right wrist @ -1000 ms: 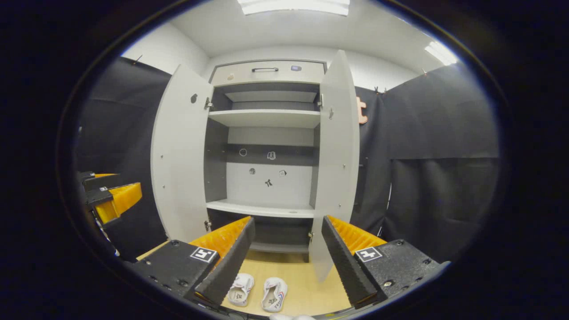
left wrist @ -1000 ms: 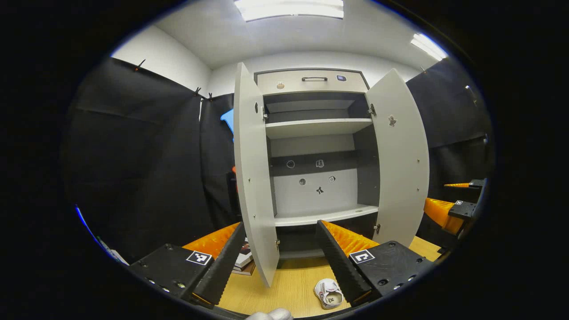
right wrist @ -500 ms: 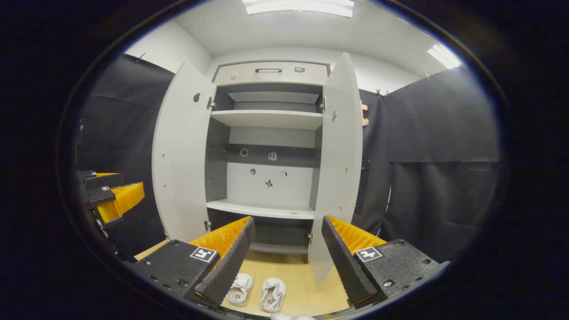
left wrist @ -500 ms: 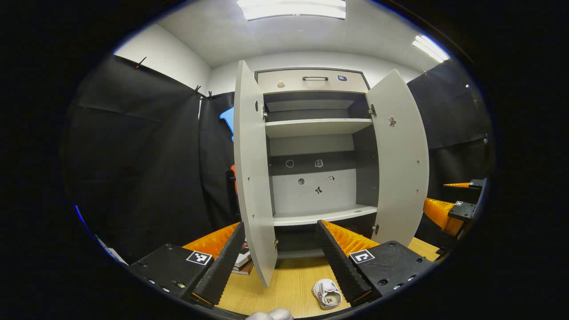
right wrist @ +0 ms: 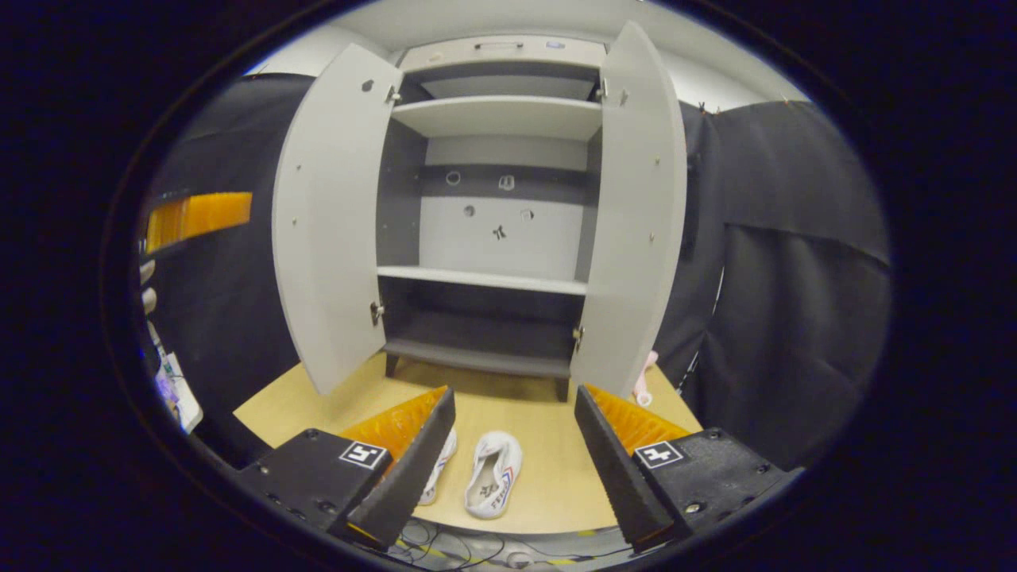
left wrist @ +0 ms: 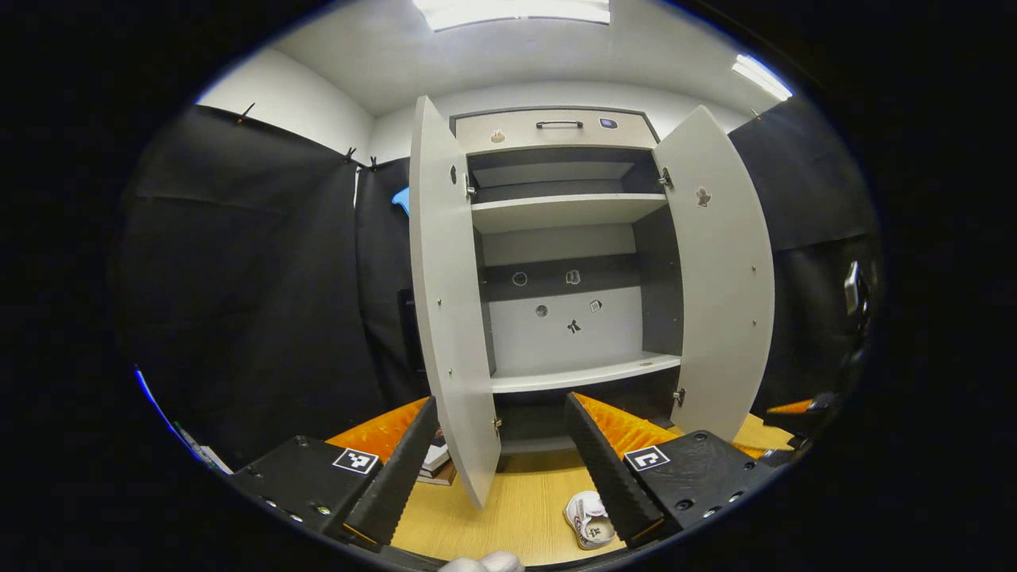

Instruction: Grab one shoe with the right hand and put it into the shoe cabinet, grab the other shoe with the left hand and put it into the shoe cabinet; then close the right door with the right hand and the left door with the left hand.

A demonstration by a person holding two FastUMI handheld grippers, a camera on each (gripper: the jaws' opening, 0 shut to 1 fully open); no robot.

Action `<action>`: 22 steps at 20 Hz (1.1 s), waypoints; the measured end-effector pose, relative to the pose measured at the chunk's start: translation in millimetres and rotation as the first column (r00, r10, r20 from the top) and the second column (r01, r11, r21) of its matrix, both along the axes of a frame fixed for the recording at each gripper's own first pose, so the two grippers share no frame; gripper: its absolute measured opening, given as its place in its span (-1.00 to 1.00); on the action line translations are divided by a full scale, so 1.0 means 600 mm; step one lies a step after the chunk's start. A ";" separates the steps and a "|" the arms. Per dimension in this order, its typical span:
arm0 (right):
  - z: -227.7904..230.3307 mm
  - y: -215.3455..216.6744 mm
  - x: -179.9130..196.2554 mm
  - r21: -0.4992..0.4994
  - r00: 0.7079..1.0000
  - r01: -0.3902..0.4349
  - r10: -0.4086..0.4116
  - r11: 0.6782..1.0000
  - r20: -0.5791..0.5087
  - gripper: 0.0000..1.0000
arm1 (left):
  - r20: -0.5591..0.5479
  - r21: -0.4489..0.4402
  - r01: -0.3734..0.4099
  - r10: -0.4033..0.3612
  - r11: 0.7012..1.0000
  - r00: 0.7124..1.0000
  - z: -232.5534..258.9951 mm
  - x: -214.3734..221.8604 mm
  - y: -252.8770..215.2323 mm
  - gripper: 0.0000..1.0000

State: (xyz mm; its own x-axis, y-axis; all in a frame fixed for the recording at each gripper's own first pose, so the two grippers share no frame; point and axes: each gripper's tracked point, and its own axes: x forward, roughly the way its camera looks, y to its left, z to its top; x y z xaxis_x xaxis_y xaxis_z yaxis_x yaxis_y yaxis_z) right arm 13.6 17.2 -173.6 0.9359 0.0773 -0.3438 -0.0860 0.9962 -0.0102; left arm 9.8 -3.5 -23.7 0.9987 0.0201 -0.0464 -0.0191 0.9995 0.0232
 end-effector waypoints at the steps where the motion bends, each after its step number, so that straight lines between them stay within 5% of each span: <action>1: -0.045 0.009 -0.002 0.003 0.999 -0.013 0.013 1.000 -0.045 0.96 | -0.007 0.005 -0.001 0.001 1.000 1.000 -0.005 0.001 0.000 0.93; 6: -0.243 0.056 -0.005 0.054 0.963 -0.046 0.059 0.997 -0.264 0.96 | -0.046 0.027 -0.021 0.023 0.999 0.999 -0.031 -0.004 0.007 0.93; 11: -0.358 0.099 0.034 0.124 0.919 -0.038 0.083 0.992 -0.386 0.94 | -0.081 0.055 -0.059 0.064 0.997 0.995 -0.048 -0.003 0.027 0.93; 22: -0.444 0.092 0.185 0.101 0.902 0.037 0.010 0.994 -0.431 0.70 | -0.129 0.067 -0.110 0.118 0.992 0.985 -0.068 0.025 0.044 0.93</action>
State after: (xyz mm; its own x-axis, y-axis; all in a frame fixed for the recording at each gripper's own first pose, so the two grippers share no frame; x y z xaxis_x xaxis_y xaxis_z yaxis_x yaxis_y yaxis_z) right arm 124.6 72.1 -440.2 0.6995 0.1231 -0.7040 -0.0447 0.9907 0.1288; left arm 24.8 22.9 -64.3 0.9748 0.1403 -0.1732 -0.1257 0.9877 0.0925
